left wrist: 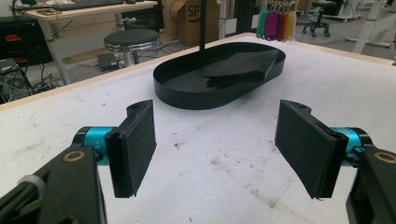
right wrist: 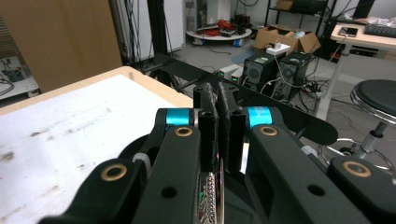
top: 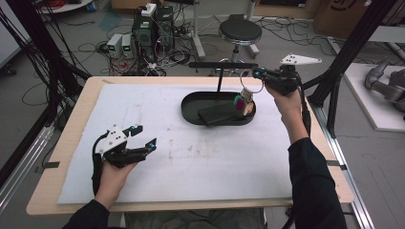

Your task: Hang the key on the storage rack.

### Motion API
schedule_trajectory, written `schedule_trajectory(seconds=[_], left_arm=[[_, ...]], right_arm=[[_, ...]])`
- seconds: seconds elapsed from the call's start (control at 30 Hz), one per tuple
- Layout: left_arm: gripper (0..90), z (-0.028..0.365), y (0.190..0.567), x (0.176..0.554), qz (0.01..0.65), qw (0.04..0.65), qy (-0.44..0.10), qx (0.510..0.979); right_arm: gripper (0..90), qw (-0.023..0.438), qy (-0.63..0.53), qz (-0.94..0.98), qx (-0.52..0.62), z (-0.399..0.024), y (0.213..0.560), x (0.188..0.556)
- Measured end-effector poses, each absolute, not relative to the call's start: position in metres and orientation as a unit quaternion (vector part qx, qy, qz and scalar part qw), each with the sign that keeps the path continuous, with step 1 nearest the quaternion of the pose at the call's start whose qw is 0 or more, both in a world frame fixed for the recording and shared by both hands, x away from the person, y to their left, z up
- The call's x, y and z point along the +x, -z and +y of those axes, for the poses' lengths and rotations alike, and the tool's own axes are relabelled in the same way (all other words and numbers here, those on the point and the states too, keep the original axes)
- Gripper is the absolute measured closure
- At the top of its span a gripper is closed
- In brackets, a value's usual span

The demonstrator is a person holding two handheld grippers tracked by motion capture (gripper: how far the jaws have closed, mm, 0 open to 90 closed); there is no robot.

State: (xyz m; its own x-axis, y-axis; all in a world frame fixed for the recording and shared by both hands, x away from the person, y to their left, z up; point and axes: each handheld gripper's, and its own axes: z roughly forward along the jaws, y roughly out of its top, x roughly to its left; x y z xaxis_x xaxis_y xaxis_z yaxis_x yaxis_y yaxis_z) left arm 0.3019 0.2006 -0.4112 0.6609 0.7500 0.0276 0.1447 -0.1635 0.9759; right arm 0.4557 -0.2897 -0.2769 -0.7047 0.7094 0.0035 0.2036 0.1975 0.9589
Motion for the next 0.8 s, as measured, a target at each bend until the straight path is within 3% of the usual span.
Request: schedule_trajectory(seconds=[0.8], left_arm=[[28.9,0.206,0.415,0.299,0.321,0.560,-0.271,0.714]], right_arm=[[88.0,0.221,-0.537,0.732,0.357,-0.301,0.303,0.502]])
